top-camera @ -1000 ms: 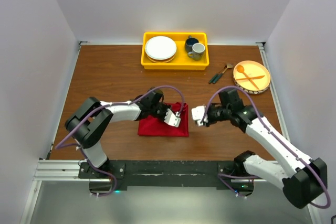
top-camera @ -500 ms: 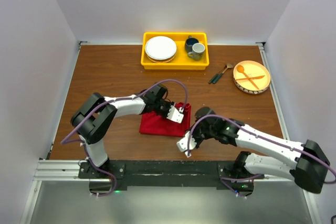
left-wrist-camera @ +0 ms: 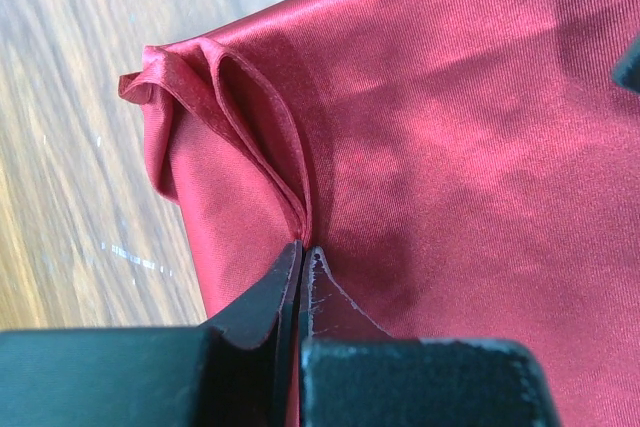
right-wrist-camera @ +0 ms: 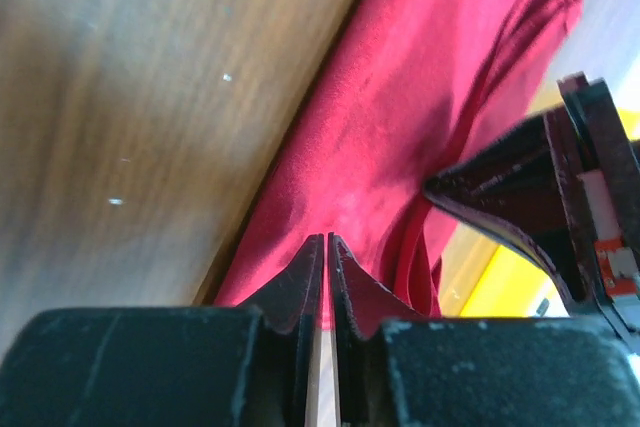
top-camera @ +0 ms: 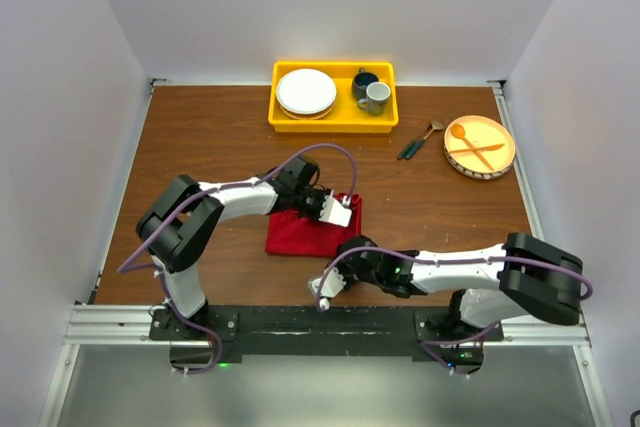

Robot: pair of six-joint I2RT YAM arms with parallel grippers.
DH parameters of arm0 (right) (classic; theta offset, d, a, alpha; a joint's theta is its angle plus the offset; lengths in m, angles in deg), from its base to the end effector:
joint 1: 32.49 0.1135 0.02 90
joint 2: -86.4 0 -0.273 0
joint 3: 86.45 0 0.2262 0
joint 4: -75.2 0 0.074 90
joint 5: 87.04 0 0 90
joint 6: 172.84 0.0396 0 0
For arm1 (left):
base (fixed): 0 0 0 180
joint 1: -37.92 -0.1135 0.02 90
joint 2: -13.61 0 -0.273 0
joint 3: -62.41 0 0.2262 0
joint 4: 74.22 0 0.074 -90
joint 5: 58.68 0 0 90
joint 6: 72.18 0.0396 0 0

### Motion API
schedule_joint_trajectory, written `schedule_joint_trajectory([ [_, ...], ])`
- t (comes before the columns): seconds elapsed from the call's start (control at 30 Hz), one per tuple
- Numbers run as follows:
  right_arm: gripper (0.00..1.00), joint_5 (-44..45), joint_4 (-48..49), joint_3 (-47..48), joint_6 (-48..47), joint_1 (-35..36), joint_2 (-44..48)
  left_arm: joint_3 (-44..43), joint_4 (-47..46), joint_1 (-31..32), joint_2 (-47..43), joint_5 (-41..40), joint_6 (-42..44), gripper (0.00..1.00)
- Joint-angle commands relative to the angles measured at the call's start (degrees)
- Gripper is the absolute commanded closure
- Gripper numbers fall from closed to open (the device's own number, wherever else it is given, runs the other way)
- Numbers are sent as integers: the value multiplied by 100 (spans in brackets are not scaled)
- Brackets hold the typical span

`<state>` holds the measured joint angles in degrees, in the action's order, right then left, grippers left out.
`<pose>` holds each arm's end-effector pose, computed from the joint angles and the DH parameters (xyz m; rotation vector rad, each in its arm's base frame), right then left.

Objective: Fold the napkin into a case and place the utensils inside
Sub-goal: Smooth out the 2/3-rectangle-folded napkin at the center of the board.

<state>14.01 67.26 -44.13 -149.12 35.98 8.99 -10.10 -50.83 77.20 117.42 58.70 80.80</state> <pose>0.0908 0.2094 0.1729 -2.0960 0.9788 -0.2043 0.2528 -0.2303 0.1720 1.9986 1.3703 -0.4181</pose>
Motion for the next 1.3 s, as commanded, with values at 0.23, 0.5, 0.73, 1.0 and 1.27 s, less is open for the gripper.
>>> schedule_joint_trajectory([
  [0.23, 88, 407, 2286, -206, -649, 0, -694, 52, 579, -404, -36, -628, -541, 100],
  [0.5, 88, 907, 3518, -22, -772, -149, -1935, -1, 666, -413, -71, -620, -559, 100],
  [0.73, 90, 829, 3194, 22, -667, -149, -1945, 8, 737, -413, -185, -549, -585, 100],
  [1.0, 92, 521, 2675, -31, -579, -149, -1611, -238, 877, -343, -537, -505, -910, 100],
  [1.27, 92, 460, 2596, 66, -579, -149, -1672, -247, 1009, -281, -686, -488, -1042, 100],
])
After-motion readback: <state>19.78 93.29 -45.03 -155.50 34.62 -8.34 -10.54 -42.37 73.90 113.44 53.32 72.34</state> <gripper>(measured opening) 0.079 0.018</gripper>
